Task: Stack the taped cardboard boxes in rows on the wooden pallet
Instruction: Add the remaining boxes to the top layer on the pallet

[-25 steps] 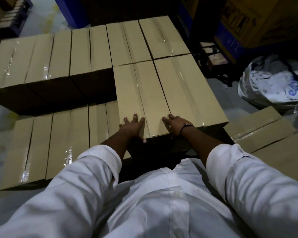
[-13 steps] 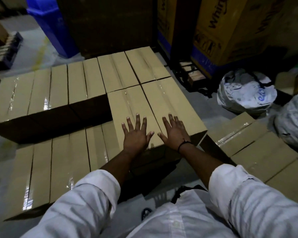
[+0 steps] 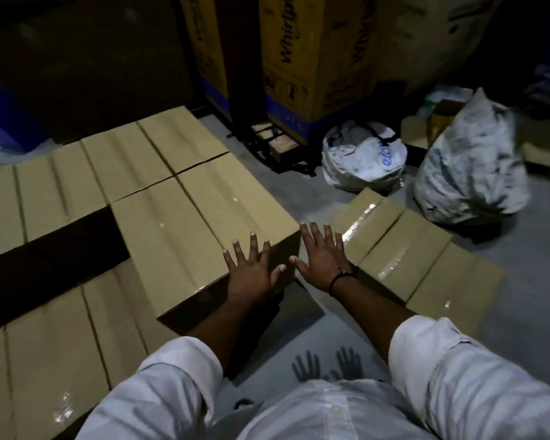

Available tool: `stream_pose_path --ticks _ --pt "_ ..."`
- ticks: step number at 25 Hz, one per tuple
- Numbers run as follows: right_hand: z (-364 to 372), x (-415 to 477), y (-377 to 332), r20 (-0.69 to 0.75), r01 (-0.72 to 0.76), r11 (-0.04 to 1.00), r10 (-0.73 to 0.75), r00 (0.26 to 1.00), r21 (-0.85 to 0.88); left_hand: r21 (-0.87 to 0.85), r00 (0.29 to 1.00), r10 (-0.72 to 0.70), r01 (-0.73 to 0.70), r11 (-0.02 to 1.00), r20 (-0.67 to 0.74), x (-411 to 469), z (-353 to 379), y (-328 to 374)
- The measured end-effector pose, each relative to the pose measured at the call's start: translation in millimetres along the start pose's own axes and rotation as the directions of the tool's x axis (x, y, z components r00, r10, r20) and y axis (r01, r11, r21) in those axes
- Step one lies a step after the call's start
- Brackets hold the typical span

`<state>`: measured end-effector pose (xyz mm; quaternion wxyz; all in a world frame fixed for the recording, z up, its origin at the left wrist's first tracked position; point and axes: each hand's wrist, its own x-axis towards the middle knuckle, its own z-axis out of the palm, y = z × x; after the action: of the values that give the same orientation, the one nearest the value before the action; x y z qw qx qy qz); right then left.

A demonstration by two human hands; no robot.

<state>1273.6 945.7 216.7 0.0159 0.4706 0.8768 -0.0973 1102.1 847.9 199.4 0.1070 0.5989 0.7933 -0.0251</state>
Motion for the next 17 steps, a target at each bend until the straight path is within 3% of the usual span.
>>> stream_pose_path --ticks 9,13,17 --pt "-1.0 -139.2 218.5 0.014 -0.317 0.943 0.318 0.948 0.099 -0.025 0.965 0.257 -0.257 0.966 0.039 0.5 24.6 230.6" --pt "5.8 -199.1 297.8 0.050 -0.483 0.862 0.482 0.875 0.151 0.008 0.931 0.352 -0.354 0.935 0.097 -8.3 40.1 323.7" --pt "17.8 -241.6 353.4 0.110 -0.642 0.719 0.639 0.761 0.266 0.042 0.879 0.445 -0.458 0.888 0.172 -10.1 50.3 388.8"
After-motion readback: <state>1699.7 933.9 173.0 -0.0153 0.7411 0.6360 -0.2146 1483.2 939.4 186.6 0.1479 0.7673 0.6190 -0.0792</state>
